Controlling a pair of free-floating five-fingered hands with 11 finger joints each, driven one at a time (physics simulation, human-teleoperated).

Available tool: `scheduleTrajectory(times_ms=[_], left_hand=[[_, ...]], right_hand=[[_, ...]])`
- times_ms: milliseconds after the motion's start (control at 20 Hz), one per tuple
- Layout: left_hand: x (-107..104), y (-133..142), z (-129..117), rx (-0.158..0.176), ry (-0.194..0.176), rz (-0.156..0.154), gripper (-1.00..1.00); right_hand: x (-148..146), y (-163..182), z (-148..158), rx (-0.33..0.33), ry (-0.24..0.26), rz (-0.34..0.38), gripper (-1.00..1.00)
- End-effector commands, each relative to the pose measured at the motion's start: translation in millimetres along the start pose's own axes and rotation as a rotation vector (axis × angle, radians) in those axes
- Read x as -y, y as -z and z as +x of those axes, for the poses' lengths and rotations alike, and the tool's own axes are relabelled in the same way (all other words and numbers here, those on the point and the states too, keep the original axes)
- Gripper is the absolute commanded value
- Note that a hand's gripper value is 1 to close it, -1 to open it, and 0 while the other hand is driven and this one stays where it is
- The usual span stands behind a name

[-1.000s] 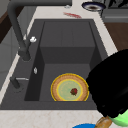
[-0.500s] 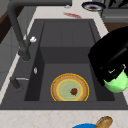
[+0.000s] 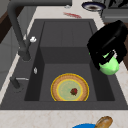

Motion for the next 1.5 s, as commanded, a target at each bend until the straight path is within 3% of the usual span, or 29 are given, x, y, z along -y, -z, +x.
scheduleTrajectory(times_ms=[0, 100, 200, 400, 700, 900, 1050, 1250, 1450], left_hand=[[1.7, 30.1, -7.0, -0.004, 0.031, 0.002, 1.00], [5.5, 46.0, -15.4, -0.005, 0.027, -0.001, 1.00], [14.6, 57.2, -16.3, 0.017, 0.078, 0.021, 1.00], [31.3, 74.9, -27.5, 0.066, 0.127, 0.054, 1.00], [46.0, 82.6, -51.5, 0.113, 0.137, 0.132, 1.00], [60.0, 86.8, -62.5, 0.148, 0.143, 0.158, 1.00], [67.4, 92.3, -65.5, 0.182, 0.167, 0.188, 1.00], [77.0, 93.3, -74.3, 0.197, 0.197, 0.233, 1.00], [89.4, 95.5, -77.0, 0.195, 0.252, 0.260, 1.00]], right_hand=[[0.0, 0.0, 0.0, 0.000, 0.000, 0.000, 0.00], [0.0, 0.0, 0.0, 0.000, 0.000, 0.000, 0.00], [0.0, 0.0, 0.0, 0.000, 0.000, 0.000, 0.00], [0.0, 0.0, 0.0, 0.000, 0.000, 0.000, 0.00], [0.0, 0.0, 0.0, 0.000, 0.000, 0.000, 0.00], [0.0, 0.0, 0.0, 0.000, 0.000, 0.000, 0.00], [0.0, 0.0, 0.0, 0.000, 0.000, 0.000, 0.00], [0.0, 0.0, 0.0, 0.000, 0.000, 0.000, 0.00], [0.0, 0.0, 0.0, 0.000, 0.000, 0.000, 0.00]])
